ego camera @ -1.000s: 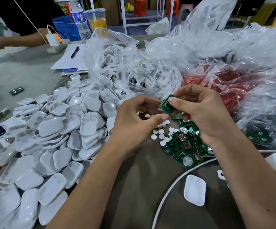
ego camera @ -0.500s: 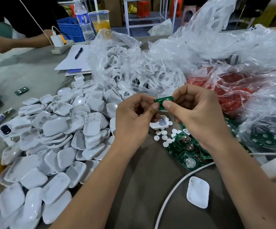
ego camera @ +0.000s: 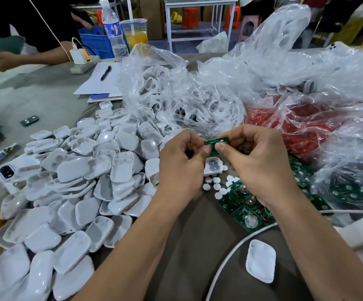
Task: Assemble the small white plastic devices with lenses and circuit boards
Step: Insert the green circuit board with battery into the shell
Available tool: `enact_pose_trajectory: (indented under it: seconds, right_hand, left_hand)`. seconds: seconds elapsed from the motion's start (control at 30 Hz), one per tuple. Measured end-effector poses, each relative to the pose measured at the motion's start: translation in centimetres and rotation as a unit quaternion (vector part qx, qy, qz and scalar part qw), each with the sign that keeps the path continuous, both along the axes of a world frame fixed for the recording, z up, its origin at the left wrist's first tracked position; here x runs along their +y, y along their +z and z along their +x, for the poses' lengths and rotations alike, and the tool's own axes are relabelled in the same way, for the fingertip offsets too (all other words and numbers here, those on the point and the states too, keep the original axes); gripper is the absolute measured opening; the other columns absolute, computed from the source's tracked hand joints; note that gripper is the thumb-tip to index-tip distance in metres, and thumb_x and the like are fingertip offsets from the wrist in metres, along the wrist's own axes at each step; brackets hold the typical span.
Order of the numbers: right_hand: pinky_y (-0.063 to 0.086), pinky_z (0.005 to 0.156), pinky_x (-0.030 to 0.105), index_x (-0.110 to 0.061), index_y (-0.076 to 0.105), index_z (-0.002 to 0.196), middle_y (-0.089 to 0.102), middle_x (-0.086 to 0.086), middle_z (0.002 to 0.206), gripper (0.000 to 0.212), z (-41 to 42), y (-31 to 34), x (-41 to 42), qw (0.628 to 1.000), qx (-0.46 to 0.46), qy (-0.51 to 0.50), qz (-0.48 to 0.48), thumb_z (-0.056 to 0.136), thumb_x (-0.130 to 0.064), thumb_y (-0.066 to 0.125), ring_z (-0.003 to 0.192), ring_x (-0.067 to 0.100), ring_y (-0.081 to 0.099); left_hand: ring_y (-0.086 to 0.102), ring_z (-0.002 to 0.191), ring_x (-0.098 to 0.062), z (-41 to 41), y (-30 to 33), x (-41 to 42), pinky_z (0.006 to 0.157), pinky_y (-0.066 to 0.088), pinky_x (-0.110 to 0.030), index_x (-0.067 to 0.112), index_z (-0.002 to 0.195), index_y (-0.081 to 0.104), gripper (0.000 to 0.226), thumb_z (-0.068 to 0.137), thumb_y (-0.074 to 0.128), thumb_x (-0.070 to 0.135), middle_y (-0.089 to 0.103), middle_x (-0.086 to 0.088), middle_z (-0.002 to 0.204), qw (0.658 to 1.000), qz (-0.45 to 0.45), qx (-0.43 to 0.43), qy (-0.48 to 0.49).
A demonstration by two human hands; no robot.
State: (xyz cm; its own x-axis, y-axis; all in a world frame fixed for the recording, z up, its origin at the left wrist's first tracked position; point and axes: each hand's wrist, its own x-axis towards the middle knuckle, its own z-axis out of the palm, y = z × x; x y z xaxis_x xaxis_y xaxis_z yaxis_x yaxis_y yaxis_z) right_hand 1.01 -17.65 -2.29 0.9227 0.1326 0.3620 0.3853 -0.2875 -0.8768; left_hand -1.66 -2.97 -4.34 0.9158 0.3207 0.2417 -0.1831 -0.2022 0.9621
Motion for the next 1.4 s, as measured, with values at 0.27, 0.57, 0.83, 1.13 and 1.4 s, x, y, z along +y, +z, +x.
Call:
enact_pose_trajectory:
  seconds: [0.27, 0.57, 0.83, 1.13, 1.4]
  right_hand:
    - [0.054, 0.054, 0.019, -0.027, 0.075, 0.079, 0.073, -0.007, 0.071, 0.019, 0.1, 0.0, 0.1, 1.000, -0.018, -0.008, 0.011, 0.084, -0.012, 0.086, 0.056, 0.005, 0.065]
    - [0.057, 0.056, 0.028, -0.022, 0.077, 0.083, 0.074, -0.001, 0.071, 0.014, 0.0, -0.3, 0.3, 0.998, 0.019, 0.000, 0.061, 0.084, -0.011, 0.086, 0.059, 0.011, 0.067]
    - [0.065, 0.061, 0.045, -0.021, 0.077, 0.085, 0.074, 0.000, 0.072, 0.014, -0.4, -0.3, 0.7, 0.997, 0.028, -0.022, 0.073, 0.084, -0.011, 0.086, 0.066, 0.025, 0.073]
    - [0.057, 0.055, 0.026, -0.021, 0.077, 0.083, 0.073, -0.002, 0.070, 0.015, -0.5, 0.0, 0.8, 0.994, 0.045, -0.005, 0.099, 0.086, -0.008, 0.084, 0.060, 0.011, 0.068]
    - [0.051, 0.054, 0.023, -0.014, 0.068, 0.090, 0.071, 0.003, 0.087, 0.016, 0.4, 1.0, -0.8, 0.946, 0.147, -0.024, 0.289, 0.100, -0.003, 0.063, 0.073, 0.016, 0.064]
  left_hand:
    - [0.058, 0.058, -0.016, -0.2, 0.2, -0.2, 0.061, 0.048, -0.036, 0.011, 0.080, 0.066, 0.014, 0.092, 0.072, 0.006, 0.064, -0.011, 0.068, 0.998, -0.055, -0.003, 0.001]
    - [0.053, 0.064, -0.007, -0.2, 0.1, -0.9, 0.064, 0.042, -0.023, 0.020, 0.080, 0.061, 0.019, 0.094, 0.070, 0.011, 0.061, 0.008, 0.072, 0.998, -0.023, -0.011, 0.050]
    - [0.052, 0.066, -0.004, -0.5, 0.5, -1.2, 0.064, 0.040, -0.018, 0.019, 0.081, 0.058, 0.020, 0.095, 0.068, 0.009, 0.059, 0.010, 0.074, 0.997, 0.012, -0.018, 0.074]
    - [0.056, 0.069, -0.008, -0.4, 0.7, -1.3, 0.067, 0.043, -0.023, 0.017, 0.084, 0.061, 0.015, 0.095, 0.068, 0.011, 0.062, 0.009, 0.075, 0.996, 0.030, -0.023, 0.079]
    - [0.054, 0.062, -0.007, -0.6, 1.0, 1.2, 0.059, 0.043, -0.022, 0.015, 0.080, 0.066, 0.015, 0.089, 0.075, 0.007, 0.064, 0.005, 0.069, 0.991, 0.124, -0.042, -0.029]
